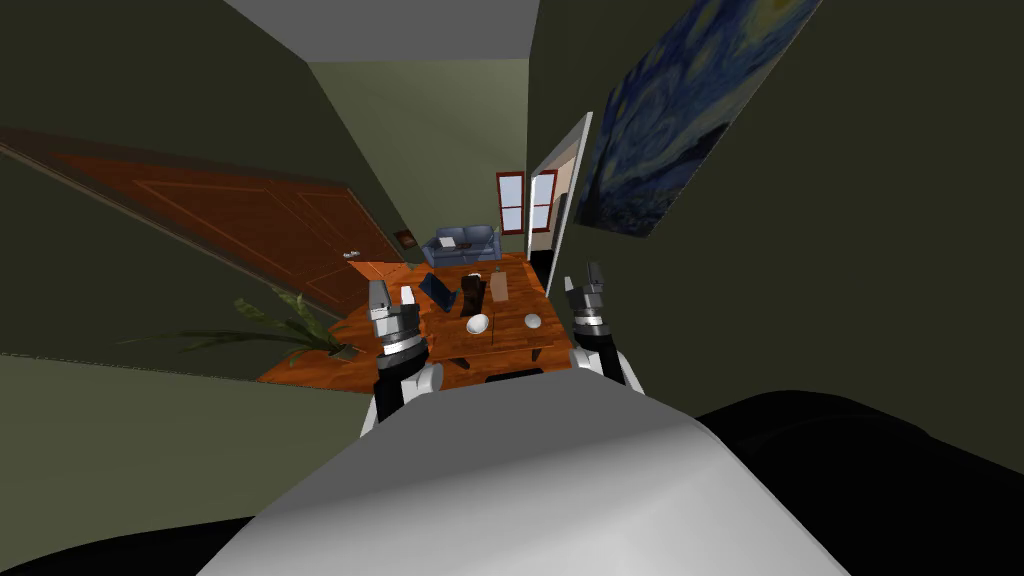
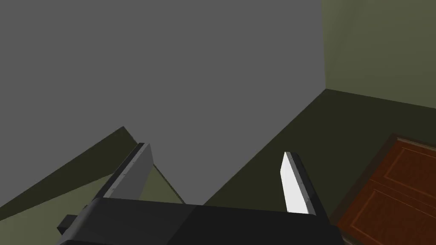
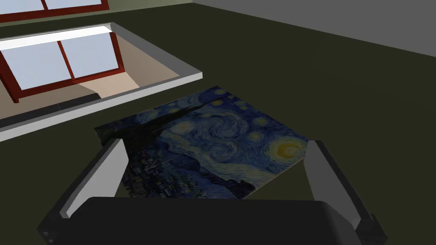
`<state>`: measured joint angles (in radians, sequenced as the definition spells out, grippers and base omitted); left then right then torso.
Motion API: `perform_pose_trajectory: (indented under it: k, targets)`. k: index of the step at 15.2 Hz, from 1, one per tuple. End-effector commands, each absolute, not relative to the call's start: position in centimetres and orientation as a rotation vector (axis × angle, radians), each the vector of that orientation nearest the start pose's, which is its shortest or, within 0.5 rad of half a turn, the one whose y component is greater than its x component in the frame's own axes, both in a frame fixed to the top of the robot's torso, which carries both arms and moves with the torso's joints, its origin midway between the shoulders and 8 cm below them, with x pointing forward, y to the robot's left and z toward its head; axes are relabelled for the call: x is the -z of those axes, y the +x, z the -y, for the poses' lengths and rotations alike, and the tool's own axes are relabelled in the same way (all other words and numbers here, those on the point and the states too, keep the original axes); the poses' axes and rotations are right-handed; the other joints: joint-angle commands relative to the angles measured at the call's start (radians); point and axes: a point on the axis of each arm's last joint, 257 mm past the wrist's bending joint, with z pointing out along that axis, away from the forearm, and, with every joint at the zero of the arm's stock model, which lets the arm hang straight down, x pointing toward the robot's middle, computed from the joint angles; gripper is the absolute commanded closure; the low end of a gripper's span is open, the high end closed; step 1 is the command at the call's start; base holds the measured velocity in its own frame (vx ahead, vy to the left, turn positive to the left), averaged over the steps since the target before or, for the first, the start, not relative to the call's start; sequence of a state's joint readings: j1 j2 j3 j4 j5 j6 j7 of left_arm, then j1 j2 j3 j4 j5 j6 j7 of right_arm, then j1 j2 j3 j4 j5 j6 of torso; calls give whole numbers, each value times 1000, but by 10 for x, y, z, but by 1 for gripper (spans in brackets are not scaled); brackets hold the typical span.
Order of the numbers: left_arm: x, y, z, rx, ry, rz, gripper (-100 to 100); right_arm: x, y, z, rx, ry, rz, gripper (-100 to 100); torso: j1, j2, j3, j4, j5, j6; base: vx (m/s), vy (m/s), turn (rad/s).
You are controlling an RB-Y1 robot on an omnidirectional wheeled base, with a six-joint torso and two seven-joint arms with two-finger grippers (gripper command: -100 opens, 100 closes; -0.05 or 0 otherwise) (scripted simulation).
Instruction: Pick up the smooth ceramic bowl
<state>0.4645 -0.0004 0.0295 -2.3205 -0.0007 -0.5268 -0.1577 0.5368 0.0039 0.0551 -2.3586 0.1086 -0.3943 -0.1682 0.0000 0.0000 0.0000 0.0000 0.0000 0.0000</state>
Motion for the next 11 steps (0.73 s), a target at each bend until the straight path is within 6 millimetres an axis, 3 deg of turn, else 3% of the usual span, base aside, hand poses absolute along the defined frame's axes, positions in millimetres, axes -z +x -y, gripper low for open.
perform_pose_trajectory:
  k: [1,11]
  targets:
    - [-53,336,-279,1160,-509,-610,-100,-26,347,255,-1411,722,-667,0,0,0,0,0,0,0,-3,1,-32]
    - [13,385,-289,1150,-568,-820,-100,-26,347,255,-1411,722,-667,0,2,1,0,0,0,0,-14,14,-94]
